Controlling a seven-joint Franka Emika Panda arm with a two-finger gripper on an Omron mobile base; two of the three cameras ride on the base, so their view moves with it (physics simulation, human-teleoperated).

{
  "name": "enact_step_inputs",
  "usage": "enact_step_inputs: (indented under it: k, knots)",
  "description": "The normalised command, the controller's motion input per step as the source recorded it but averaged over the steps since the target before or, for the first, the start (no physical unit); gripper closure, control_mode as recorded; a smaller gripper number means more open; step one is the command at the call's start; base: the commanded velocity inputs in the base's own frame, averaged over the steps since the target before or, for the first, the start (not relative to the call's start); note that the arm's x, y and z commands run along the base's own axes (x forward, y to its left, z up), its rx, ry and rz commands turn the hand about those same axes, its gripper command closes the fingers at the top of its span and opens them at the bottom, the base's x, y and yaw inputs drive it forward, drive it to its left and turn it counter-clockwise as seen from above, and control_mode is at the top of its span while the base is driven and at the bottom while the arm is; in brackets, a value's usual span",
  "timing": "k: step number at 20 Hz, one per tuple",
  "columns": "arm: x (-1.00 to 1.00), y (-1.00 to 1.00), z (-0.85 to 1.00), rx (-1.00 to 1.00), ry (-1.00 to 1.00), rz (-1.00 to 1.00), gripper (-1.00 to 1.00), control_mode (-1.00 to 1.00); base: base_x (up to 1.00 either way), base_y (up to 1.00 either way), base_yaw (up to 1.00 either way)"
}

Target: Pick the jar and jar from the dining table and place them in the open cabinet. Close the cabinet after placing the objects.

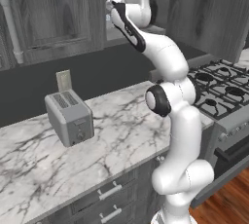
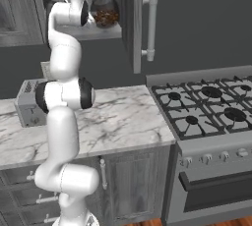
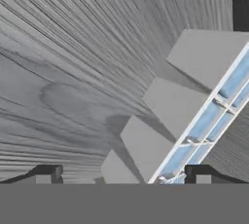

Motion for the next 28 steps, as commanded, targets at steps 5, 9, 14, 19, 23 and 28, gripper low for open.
enact_step_inputs:
  k: [5, 9, 14, 19, 23, 28]
  knots:
    - [0.60, 0.27, -0.12, 0.06, -0.03, 0.05, -1.00, -1.00, 0.00, 0.00, 0.00]
    - [-0.20, 0.10, 0.00, 0.05, 0.00, 0.00, -1.00, -1.00, 0.00, 0.00, 0.00]
    - [-0.12, 0.16, 0.00, 0.10, 0.01, 0.00, -1.00, -1.00, 0.00, 0.00, 0.00]
    - [-0.55, 0.04, 0.00, 0.09, 0.00, -0.06, -1.00, -1.00, 0.00, 0.00, 0.00]
    - [-0.61, -0.02, -0.04, 0.02, 0.00, -0.07, -1.00, -1.00, 0.00, 0.00, 0.00]
    - [-0.95, -0.06, -0.59, 0.00, -0.14, -0.07, -1.00, -1.00, 0.00, 0.00, 0.00]
